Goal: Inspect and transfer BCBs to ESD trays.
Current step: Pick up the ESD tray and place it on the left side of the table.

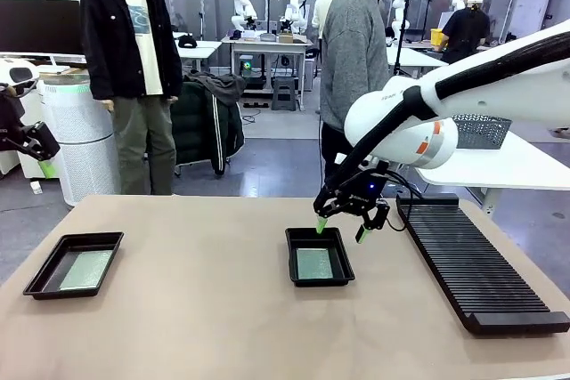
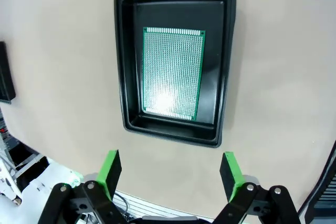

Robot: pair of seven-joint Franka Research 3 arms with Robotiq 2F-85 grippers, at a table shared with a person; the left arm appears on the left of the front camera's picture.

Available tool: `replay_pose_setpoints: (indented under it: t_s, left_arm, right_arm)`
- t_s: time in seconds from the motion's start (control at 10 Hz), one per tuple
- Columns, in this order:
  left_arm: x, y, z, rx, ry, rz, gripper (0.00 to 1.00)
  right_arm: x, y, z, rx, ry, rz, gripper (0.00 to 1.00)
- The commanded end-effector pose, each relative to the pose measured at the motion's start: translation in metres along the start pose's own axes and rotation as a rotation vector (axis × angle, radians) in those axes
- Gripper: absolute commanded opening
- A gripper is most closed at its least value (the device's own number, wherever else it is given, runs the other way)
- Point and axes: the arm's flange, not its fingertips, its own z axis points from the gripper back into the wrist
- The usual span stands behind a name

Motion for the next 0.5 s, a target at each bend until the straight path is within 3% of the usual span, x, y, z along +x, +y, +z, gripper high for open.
replay_pose_setpoints:
  t_s: [0.0,0.4]
  left_arm:
    - [0.002,-0.025,0.022,0.013,0.0,0.02,1.0]
    - [0.019,-0.111,0.053,0.003,-0.058,-0.059,1.0]
  right_arm:
    - [-0.03,-0.03,0.021,0.107,-0.06,0.03,1.0]
    - [-0.054,-0.085,0.056,0.226,-0.125,0.049,1.0]
